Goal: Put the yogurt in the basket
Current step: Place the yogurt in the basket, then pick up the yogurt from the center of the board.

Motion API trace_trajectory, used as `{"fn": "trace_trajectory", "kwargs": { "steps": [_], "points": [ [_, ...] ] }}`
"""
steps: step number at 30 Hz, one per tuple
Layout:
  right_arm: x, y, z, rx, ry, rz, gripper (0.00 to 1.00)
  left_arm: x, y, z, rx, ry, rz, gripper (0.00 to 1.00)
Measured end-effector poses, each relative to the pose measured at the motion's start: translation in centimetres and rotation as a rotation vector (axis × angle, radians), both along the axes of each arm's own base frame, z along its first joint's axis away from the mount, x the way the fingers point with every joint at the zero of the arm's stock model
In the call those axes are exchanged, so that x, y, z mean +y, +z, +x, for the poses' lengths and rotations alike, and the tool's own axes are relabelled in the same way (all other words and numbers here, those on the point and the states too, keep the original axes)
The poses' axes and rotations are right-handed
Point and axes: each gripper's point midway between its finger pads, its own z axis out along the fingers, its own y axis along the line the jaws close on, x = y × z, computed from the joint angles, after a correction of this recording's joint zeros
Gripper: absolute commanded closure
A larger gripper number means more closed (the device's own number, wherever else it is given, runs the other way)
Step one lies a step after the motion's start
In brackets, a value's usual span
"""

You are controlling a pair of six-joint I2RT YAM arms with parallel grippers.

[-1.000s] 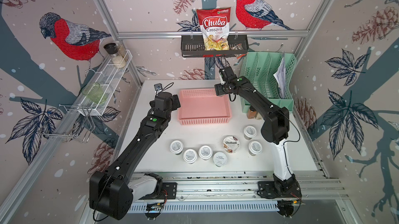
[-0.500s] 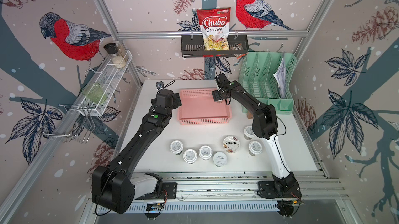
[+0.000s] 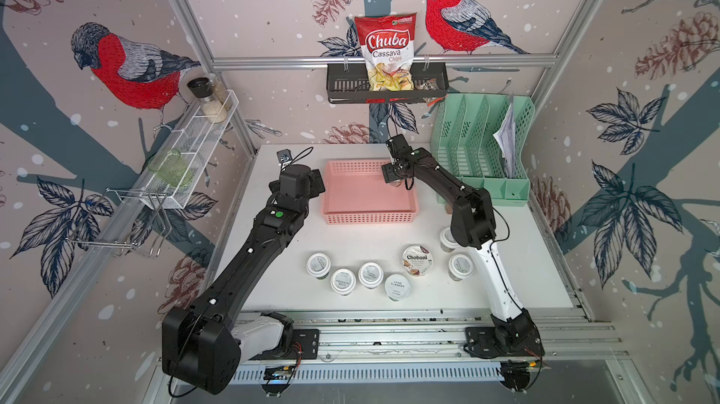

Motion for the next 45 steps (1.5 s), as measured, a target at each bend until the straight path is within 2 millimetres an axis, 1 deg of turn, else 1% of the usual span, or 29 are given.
{"fn": "trace_trajectory", "kwargs": {
  "steps": [7, 14, 18, 20, 21, 23, 25, 27, 29, 30, 31, 32, 34, 36, 39, 41, 43, 45],
  "points": [
    [0.0, -0.1, 0.1, -0.001, 0.0, -0.002, 0.12, -0.1, -0.2, 0.1, 0.005, -0.002, 0.001, 0.04],
    [0.1, 1.1, 0.6, -0.03, -0.007, 0.004, 0.07, -0.1, -0.2, 0.1, 0.006, -0.008, 0.007, 0.04],
    [0.1, 1.7, 0.7, -0.043, -0.008, 0.001, 0.07, -0.1, -0.1, 0.1, 0.005, -0.008, 0.008, 0.04],
    [0.2, 2.6, 0.8, -0.059, -0.009, 0.004, 0.07, -0.1, -0.1, 0.1, 0.005, -0.01, 0.007, 0.04],
    [0.3, 3.5, 0.7, -0.072, -0.01, 0.006, 0.07, -0.2, 0.0, 0.1, 0.004, -0.014, 0.005, 0.04],
    [0.6, 5.7, 0.3, -0.101, -0.006, 0.014, 0.07, -0.4, 0.1, 0.1, 0.003, -0.026, -0.001, 0.05],
    [1.1, 8.7, -0.5, -0.14, 0.004, 0.034, 0.07, -0.6, 0.2, 0.2, 0.0, -0.033, -0.005, 0.06],
    [1.1, 12.6, -2.0, -0.186, 0.011, 0.06, 0.09, -0.7, 0.4, 0.2, -0.002, -0.041, -0.009, 0.07],
    [0.6, 15.5, -3.4, -0.218, 0.007, 0.086, 0.11, -1.3, 0.4, 0.2, -0.001, -0.064, -0.014, 0.07],
    [-0.1, 16.5, -4.2, -0.224, -0.004, 0.095, 0.11, -1.6, 0.5, 0.1, -0.001, -0.074, -0.011, 0.07],
    [-0.8, 16.8, -5.0, -0.223, -0.019, 0.101, 0.11, -2.0, 0.5, 0.1, -0.001, -0.085, -0.011, 0.08],
    [-2.0, 16.4, -6.5, -0.204, -0.029, 0.09, 0.11, -2.6, 0.6, 0.0, -0.002, -0.101, -0.012, 0.07],
    [-4.5, 14.8, -9.8, -0.147, -0.061, 0.065, 0.12, -3.7, 0.7, -0.2, -0.003, -0.133, -0.015, 0.07],
    [-7.5, 13.1, -13.9, -0.087, -0.094, 0.043, 0.11, -4.9, 0.7, -0.4, -0.002, -0.162, -0.014, 0.07],
    [-11.2, 11.5, -18.7, -0.041, -0.157, 0.051, 0.09, -6.1, 0.7, -0.8, 0.0, -0.194, -0.012, 0.07],
    [-13.0, 10.0, -21.0, -0.006, -0.199, 0.056, 0.06, -6.5, 0.7, -0.9, 0.001, -0.206, -0.013, 0.06],
    [-14.2, 8.2, -23.2, 0.044, -0.235, 0.059, 0.0, -6.7, 0.7, -1.0, 0.001, -0.21, -0.013, 0.07],
    [-15.3, 6.8, -25.2, 0.089, -0.272, 0.065, 0.0, -6.8, 0.7, -1.0, 0.002, -0.213, -0.013, 0.06]
  ]
}}
